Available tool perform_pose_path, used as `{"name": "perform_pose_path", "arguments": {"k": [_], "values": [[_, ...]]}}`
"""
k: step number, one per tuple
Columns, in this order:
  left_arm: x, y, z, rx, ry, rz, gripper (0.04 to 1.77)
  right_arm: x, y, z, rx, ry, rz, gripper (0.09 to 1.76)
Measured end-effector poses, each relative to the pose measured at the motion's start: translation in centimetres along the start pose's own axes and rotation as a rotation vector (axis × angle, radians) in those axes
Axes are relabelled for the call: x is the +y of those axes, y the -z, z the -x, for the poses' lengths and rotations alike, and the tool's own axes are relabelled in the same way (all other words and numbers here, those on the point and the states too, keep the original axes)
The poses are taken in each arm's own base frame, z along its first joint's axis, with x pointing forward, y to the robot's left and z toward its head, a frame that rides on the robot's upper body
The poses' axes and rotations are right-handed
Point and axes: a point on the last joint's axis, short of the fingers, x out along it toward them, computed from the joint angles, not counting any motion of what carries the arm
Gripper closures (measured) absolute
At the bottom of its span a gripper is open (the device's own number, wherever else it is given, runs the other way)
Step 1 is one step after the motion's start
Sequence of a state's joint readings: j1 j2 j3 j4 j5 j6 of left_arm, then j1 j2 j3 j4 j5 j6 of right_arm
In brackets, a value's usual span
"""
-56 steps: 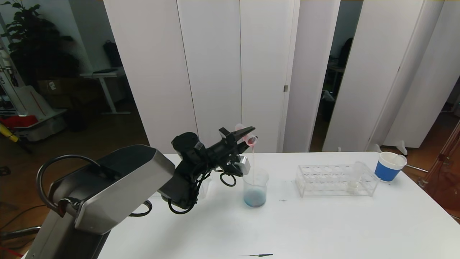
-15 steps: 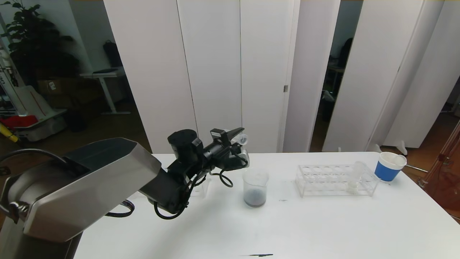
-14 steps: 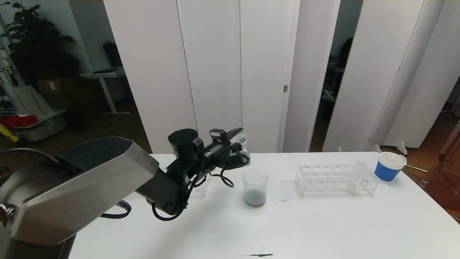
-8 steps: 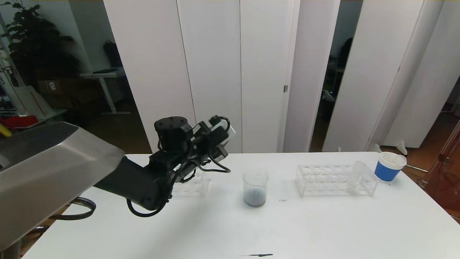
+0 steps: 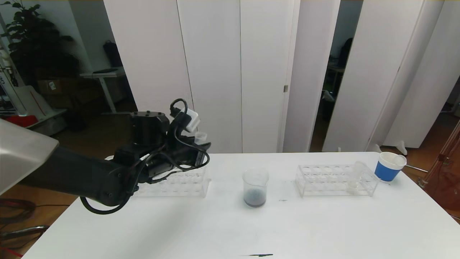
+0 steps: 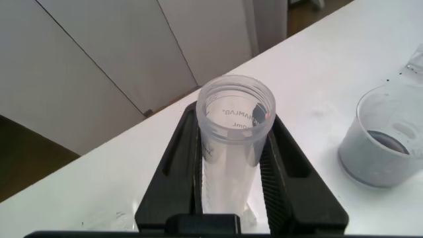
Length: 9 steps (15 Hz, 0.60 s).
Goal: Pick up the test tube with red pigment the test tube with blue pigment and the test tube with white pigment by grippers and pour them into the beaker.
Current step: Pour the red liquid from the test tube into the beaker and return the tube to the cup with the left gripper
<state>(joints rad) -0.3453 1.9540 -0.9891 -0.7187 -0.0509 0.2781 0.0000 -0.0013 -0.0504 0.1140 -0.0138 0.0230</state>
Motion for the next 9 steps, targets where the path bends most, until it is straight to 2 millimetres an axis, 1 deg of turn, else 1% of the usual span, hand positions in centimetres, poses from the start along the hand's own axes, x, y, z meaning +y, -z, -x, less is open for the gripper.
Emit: {"name": "perform_pose_path", "arguments": {"k": [3,6,7,9], "values": [[1.2,1.0,1.5,0.065,-0.035,0.048,1.23,0.0,0.0,0.0,0.000,0.000,0.000,0.10],[2.2,2.5,2.8,0.118,-0.107,0.179,1.23,0.0,0.0,0.0,0.001,0.000,0.000,0.10],[2.6,2.9,3.1,0.123,-0.126,0.230,1.23,0.0,0.0,0.0,0.000,0.000,0.000,0.10],[3.7,3.2,3.6,0.127,-0.163,0.270,1.23,0.0,0.0,0.0,0.000,0.000,0.000,0.10]]}}
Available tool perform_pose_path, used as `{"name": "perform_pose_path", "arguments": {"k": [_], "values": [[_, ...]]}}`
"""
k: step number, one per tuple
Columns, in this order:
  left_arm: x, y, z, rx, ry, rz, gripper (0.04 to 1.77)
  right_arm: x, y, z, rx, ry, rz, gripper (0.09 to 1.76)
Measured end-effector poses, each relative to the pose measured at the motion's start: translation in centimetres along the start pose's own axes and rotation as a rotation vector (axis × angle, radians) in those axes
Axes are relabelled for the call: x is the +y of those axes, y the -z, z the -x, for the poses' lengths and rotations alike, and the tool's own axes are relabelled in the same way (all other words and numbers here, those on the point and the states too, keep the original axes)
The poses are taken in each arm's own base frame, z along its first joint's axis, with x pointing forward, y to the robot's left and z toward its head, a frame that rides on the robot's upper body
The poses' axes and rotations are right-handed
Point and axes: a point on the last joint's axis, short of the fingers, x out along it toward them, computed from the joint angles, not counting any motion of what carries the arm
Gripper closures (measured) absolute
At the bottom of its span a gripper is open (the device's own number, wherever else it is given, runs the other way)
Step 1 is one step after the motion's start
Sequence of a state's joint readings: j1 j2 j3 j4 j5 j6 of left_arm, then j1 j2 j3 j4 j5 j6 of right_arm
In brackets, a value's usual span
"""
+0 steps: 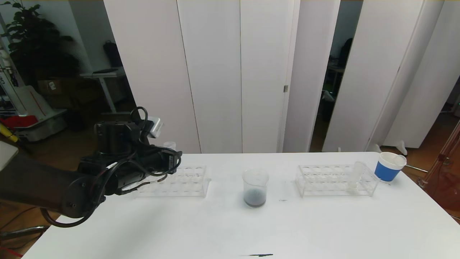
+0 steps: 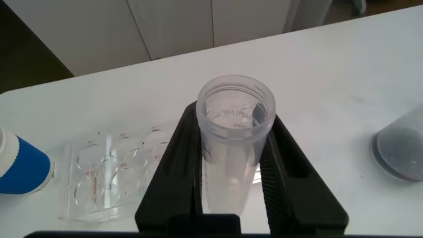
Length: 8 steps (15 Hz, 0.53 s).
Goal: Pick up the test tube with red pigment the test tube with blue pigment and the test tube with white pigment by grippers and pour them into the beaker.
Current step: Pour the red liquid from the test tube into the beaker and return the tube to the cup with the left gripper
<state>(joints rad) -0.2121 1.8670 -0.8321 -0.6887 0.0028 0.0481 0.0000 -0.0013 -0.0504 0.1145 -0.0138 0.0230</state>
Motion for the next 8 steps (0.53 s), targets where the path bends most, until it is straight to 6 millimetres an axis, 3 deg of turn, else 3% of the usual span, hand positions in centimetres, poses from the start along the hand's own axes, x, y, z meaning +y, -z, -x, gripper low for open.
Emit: {"name": "perform_pose_path", "arguments": {"k": [4,8], "values": [[4.0,-0.5,0.3,-0.028,-0.110,0.040,1.23,0.0,0.0,0.0,0.000,0.000,0.000,0.10],[10.1,-3.3,0.1,-0.144,-0.262,0.074,1.23,0.0,0.0,0.0,0.000,0.000,0.000,0.10]]}}
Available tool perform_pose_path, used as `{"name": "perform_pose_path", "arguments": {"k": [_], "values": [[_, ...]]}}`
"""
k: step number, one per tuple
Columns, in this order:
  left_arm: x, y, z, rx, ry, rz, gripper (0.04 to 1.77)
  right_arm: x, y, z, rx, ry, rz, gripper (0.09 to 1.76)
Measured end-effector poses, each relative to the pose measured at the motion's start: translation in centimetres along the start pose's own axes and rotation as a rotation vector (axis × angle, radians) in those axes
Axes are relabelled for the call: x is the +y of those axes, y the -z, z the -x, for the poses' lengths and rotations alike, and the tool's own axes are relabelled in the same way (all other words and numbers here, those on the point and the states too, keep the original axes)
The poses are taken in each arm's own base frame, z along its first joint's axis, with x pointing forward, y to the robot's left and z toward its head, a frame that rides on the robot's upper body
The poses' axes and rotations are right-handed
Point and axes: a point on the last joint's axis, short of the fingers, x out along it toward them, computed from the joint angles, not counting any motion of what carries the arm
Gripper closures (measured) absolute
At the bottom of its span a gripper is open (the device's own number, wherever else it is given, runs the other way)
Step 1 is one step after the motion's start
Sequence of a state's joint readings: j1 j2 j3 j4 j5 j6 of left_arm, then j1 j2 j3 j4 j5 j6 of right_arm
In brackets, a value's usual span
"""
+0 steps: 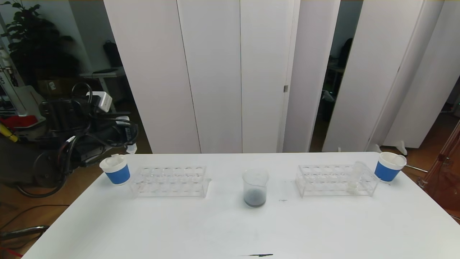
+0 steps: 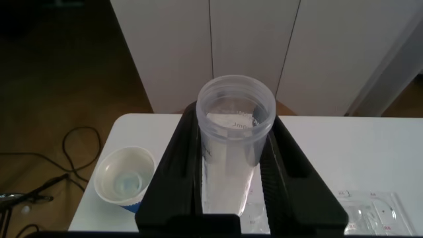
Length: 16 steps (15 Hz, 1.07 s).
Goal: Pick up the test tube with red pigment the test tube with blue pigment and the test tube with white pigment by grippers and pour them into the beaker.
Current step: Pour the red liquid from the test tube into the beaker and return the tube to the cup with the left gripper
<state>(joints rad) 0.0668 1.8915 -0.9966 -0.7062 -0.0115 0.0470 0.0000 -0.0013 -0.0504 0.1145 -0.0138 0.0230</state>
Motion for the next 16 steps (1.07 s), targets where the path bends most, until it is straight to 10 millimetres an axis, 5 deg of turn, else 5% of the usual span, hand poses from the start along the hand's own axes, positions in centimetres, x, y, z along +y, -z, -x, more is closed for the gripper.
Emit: {"name": "perform_pose_path", "arguments": {"k": [6,11,16], "values": [[7.4,-2.5,-3.3,-0.130,-0.108,0.166,1.23,0.0,0.0,0.0,0.000,0.000,0.000,0.10],[11.3,-1.0,-5.6,-0.132,-0.177,0.234,1.23,0.0,0.0,0.0,0.000,0.000,0.000,0.10],[13.6,2.7,-7.0,-0.049,-0.173,0.269,1.23,0.0,0.0,0.0,0.000,0.000,0.000,0.10]]}}
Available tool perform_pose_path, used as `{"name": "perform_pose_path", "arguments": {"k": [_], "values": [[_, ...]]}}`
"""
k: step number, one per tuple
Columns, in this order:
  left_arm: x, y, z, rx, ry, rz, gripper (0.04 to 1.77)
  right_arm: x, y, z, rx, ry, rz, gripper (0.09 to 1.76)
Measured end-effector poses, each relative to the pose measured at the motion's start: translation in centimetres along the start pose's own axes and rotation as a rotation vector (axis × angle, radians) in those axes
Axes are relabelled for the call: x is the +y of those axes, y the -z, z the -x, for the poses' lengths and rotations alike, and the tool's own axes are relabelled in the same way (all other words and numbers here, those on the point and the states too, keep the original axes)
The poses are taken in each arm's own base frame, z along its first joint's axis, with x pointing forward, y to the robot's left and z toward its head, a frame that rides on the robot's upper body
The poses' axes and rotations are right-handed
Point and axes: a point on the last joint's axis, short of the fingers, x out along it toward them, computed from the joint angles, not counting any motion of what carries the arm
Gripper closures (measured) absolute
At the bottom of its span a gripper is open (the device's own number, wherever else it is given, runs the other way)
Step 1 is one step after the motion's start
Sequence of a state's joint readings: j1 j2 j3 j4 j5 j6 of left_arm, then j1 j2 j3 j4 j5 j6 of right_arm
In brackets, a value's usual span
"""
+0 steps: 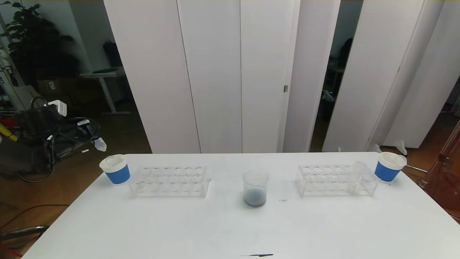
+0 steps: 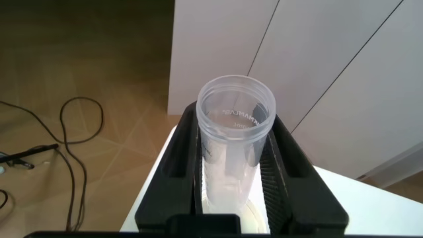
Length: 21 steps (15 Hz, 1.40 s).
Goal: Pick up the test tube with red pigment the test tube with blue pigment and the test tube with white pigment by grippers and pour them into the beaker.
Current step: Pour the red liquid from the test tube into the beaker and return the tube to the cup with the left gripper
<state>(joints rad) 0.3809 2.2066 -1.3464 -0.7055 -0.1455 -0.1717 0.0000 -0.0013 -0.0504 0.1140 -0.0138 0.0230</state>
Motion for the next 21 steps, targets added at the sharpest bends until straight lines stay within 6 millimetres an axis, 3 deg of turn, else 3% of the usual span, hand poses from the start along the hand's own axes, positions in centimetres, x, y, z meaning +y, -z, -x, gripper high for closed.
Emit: {"name": "perform_pose_path", "arguments": {"k": [4,11,21], "values": [[0.4,2.6,-0.2,0.078,-0.006,0.015,1.23,0.0,0.0,0.0,0.000,0.000,0.000,0.10],[0.4,5.3,-0.4,0.089,0.016,0.012,1.23,0.0,0.0,0.0,0.000,0.000,0.000,0.10],[0.5,6.8,-0.8,0.128,0.016,0.018,1.23,0.0,0.0,0.0,0.000,0.000,0.000,0.10]]}}
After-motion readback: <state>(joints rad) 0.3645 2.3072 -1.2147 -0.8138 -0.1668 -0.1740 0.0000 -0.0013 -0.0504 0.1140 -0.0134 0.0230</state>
